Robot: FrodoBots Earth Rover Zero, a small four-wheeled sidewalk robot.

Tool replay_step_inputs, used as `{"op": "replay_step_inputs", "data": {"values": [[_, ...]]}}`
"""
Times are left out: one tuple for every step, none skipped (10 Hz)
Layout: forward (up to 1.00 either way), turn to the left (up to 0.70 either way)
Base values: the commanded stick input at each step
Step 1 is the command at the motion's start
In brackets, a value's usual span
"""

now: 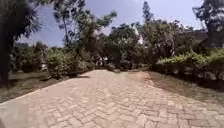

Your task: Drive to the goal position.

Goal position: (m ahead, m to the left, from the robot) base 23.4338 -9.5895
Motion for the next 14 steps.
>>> {"op": "replay_step_inputs", "data": {"values": [[0.70, 0.00], [0.70, 0.00], [0.70, 0.00], [0.70, 0.00], [0.70, 0.00], [0.70, 0.00], [0.70, 0.00], [0.70, 0.00], [0.70, -0.02], [0.70, -0.05], [0.70, -0.35], [0.70, -0.35], [0.70, -0.35], [0.70, -0.35]]}}
